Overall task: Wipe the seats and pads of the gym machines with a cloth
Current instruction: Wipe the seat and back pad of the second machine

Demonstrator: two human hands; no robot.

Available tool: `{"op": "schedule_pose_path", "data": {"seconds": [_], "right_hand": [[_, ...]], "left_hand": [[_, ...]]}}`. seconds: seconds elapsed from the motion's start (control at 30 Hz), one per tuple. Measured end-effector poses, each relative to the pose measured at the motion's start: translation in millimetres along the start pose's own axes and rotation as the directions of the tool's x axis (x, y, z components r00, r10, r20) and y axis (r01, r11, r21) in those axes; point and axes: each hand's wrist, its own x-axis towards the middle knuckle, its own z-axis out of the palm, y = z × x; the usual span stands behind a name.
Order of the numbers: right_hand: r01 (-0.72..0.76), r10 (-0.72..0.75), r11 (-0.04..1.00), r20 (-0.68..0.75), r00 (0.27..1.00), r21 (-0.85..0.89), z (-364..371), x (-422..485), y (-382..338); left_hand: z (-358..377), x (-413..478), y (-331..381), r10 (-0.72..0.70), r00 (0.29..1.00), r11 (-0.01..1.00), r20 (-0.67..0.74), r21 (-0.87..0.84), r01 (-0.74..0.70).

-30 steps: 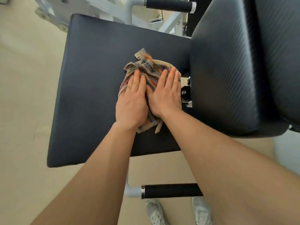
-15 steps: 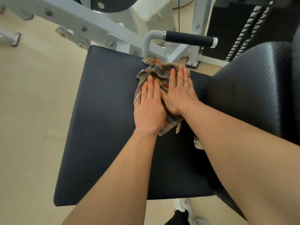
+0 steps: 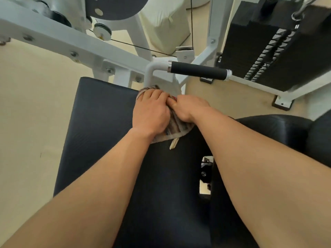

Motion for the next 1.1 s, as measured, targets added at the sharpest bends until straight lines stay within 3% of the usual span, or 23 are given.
{"op": "schedule_pose_path", "data": {"seconds": [0.13, 0.27, 0.43, 0.53, 0.67, 0.8, 0.87, 1.0, 1.1], "right_hand": [[0.070, -0.070, 0.991, -0.006, 0.998, 0.116, -0.5, -0.1, -12.7], [0.244, -0.230, 0.966, -0.152, 0.961, 0.082, 5.3, 1.3, -59.9], [0.085, -0.076, 0.996, -0.299, 0.951, 0.019, 19.6, -5.7, -100.7], [0.169, -0.137, 0.984, -0.366, 0.920, 0.058, 21.3, -14.9, -121.0], [0.380, -0.333, 0.911, -0.257, 0.907, 0.160, 2.3, -1.0, -151.4], [0.417, -0.435, 0.879, 0.033, 0.900, 0.233, -22.2, 41.8, -182.8], [0.434, -0.465, 0.874, 0.113, 0.878, 0.221, -27.1, 59.0, -187.0], [0.483, -0.513, 0.851, 0.135, 0.847, 0.205, -28.8, 67.2, -177.9], [0.547, -0.549, 0.836, 0.081, 0.832, 0.050, -35.9, 57.0, -159.1]], "left_hand": [[-11.3, 10.6, -17.8, 0.049, 0.997, 0.995, 0.062, 0.082, -0.054], [-28.6, -8.4, -56.4, -0.038, 0.998, 0.994, -0.040, 0.101, 0.042], [-47.4, -10.0, -93.2, -0.059, 0.998, 0.988, -0.026, 0.144, 0.063], [-53.3, 5.9, -109.3, -0.114, 0.994, 0.983, 0.003, 0.149, 0.112], [-65.9, 26.2, -151.0, -0.212, 0.975, 0.972, 0.070, 0.119, 0.203], [-66.8, 36.0, -184.5, -0.348, 0.937, 0.928, 0.021, 0.147, 0.342], [-65.6, 44.7, -190.5, -0.440, 0.894, 0.896, 0.084, 0.111, 0.430], [-66.5, 55.7, -189.2, -0.579, 0.780, 0.798, 0.239, -0.033, 0.602], [-65.9, 40.7, -170.1, -0.533, 0.837, 0.839, 0.121, -0.049, 0.541]]}}
